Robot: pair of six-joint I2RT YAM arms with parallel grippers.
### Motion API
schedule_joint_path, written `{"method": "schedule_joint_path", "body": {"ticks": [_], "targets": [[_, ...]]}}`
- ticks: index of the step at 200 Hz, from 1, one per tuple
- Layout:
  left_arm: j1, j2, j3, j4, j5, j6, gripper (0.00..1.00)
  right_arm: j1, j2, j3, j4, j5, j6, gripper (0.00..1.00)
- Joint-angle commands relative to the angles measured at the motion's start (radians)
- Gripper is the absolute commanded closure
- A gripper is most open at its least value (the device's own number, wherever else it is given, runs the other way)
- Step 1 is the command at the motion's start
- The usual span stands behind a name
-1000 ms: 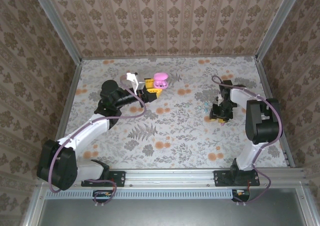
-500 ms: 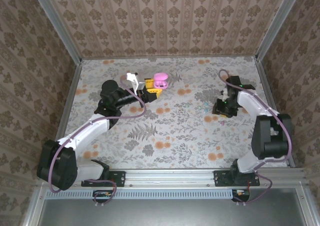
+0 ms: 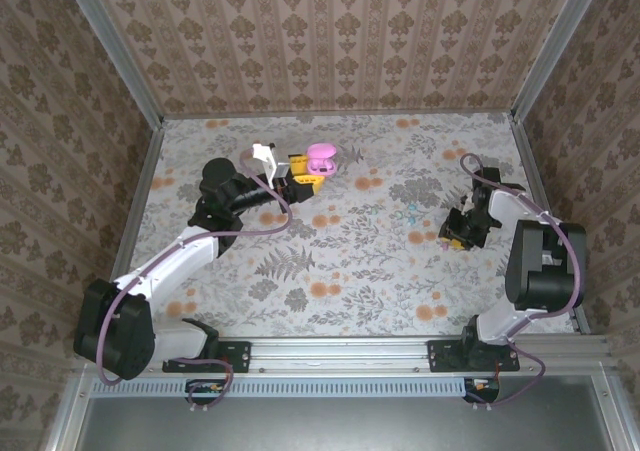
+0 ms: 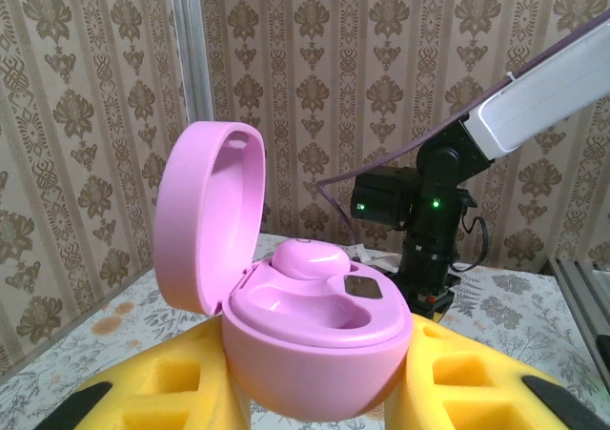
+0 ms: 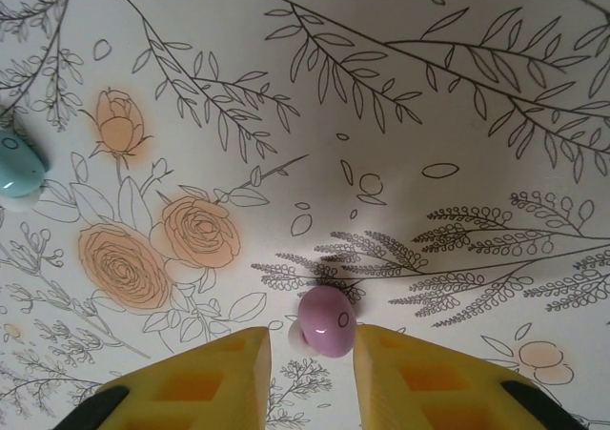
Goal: Insert the wireless bluetooth earbuds into the charging case
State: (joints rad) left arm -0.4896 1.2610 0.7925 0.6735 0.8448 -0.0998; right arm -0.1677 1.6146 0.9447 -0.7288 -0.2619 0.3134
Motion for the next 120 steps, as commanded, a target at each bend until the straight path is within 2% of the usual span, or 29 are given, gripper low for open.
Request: {"method": "schedule_joint_path", "body": {"ticks": [1,120], "targets": [[0.003,-0.015,0.027,0.001,0.016,0.017,0.73,0.001,0.016,-0.01,-0.01,0.02,-0.011,0.7],[0.003,-0.006,0.034,0.0,0.013,0.019,0.73,0.025,0.079,-0.012,-0.001,-0.005,-0.045,0.71]]}}
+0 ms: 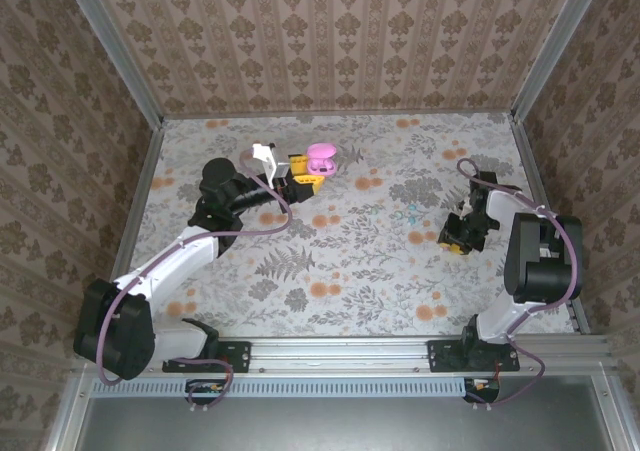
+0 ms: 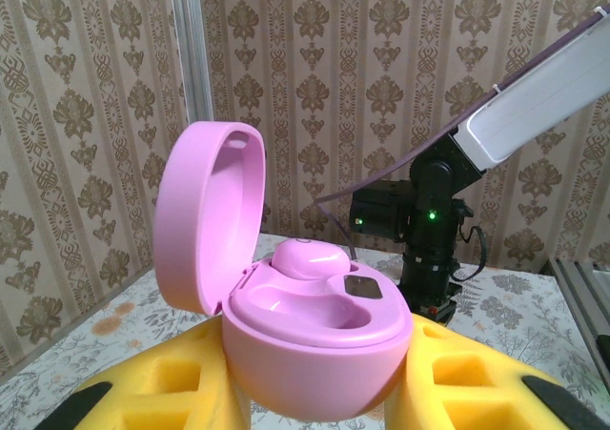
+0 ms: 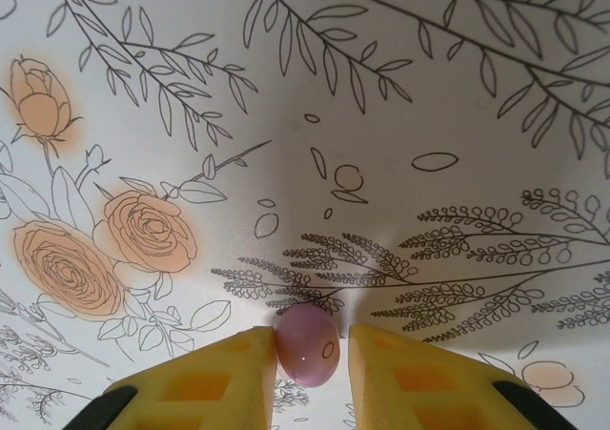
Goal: Insert the wireless bluetooth earbuds into the charging case
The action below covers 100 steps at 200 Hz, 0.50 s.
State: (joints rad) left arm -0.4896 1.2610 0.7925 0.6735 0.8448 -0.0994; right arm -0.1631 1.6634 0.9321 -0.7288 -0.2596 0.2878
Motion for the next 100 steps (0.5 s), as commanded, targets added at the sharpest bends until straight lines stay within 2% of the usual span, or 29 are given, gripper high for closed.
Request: {"method": "schedule_joint_path", "body": {"ticks": [1,100], "targets": [[0.002,-0.006,0.034,-0.001,0.014,0.018,0.73,0.021,0.031,0.001,-0.001,-0.007,-0.019,0.71],[0.003,-0.011,0.036,-0.012,0.008,0.021,0.73,0.134,0.08,0.095,-0.021,0.027,-0.01,0.69]]}}
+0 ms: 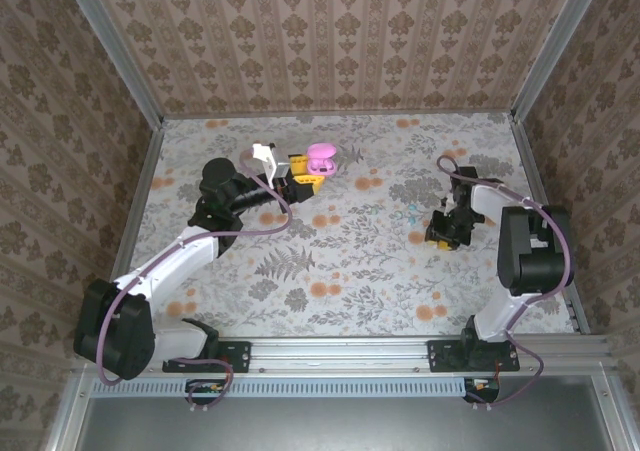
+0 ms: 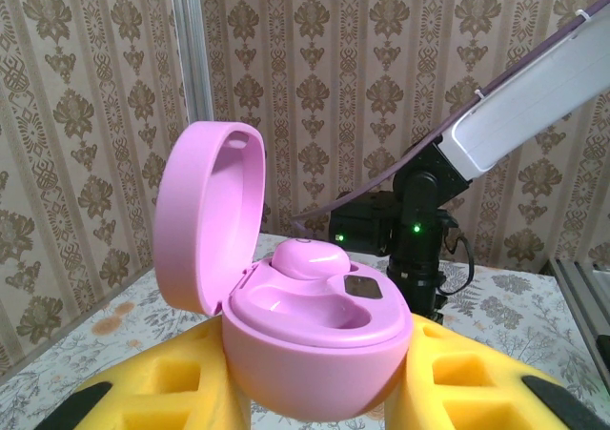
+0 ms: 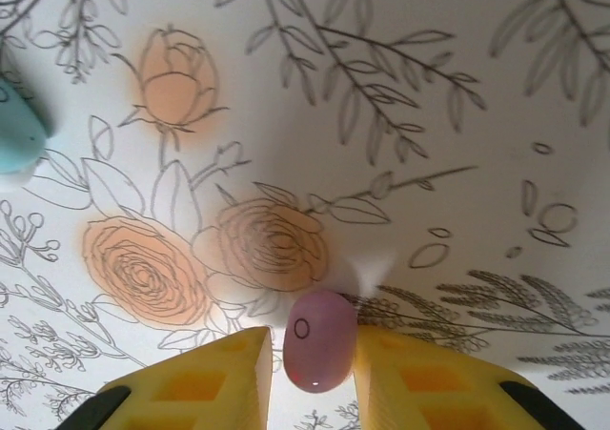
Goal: Insert the wireless bluetooth earbuds into the charging case
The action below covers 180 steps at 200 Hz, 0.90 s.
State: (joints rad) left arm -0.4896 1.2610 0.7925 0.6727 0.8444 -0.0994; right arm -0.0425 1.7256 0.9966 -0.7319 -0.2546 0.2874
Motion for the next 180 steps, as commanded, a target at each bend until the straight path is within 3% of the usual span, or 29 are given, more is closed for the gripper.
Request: {"method": "schedule_joint_path", "body": {"ticks": [1,88,180], "targets": [[0.003,-0.01,0.034,-0.012,0.009,0.021,0.73,0.014,0.018,0.031,-0.019,0.023,-0.011,0.69],[0.003,-0.012,0.031,-0.015,0.007,0.025,0.73,0.038,0.026,0.09,-0.071,0.079,-0.009,0.63],[0.004,-0.023,0.023,-0.016,0.007,0.028,0.73,0.048,0.049,0.094,-0.06,0.094,0.063,0.66]]}}
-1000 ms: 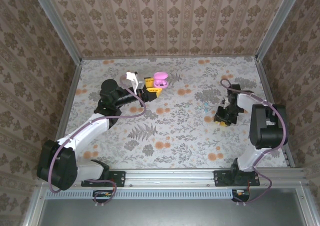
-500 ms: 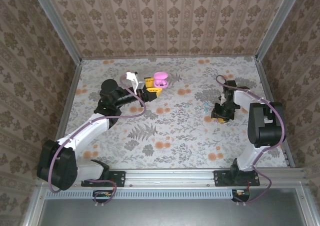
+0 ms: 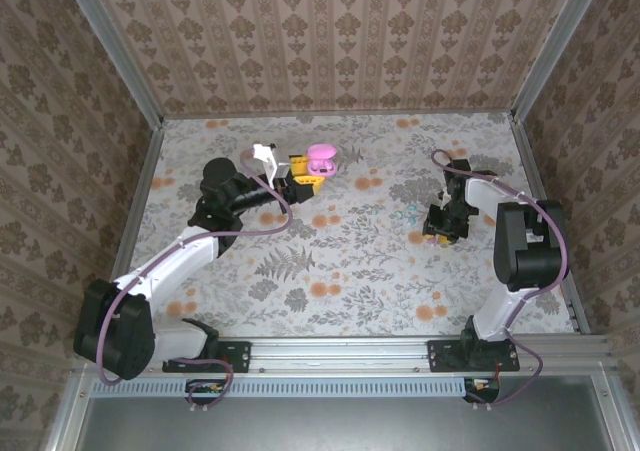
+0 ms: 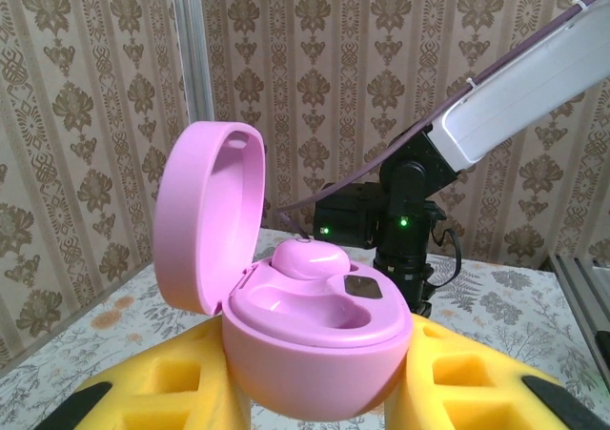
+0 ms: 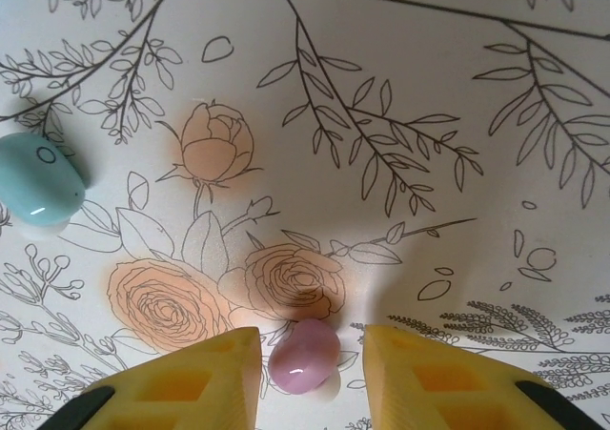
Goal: Insert the wireless bluetooth earbuds into the charging case
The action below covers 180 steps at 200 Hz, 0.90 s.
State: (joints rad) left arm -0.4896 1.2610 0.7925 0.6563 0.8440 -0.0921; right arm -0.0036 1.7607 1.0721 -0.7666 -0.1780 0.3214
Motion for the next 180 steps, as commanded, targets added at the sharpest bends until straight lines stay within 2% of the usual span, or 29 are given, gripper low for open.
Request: {"method": "schedule_joint_path", "body": {"ticks": [1,49,180], "targets": [[0.004,-0.023,0.023,0.0,0.007,0.021,0.73,0.01,0.014,0.018,-0.025,0.015,0.029,0.66],[0.005,-0.03,0.021,-0.004,0.004,0.024,0.73,0.026,0.038,0.041,-0.034,0.015,0.027,0.7],[0.005,-0.029,0.023,-0.008,0.004,0.024,0.73,0.083,0.1,0.089,-0.098,0.13,-0.023,0.74]]}}
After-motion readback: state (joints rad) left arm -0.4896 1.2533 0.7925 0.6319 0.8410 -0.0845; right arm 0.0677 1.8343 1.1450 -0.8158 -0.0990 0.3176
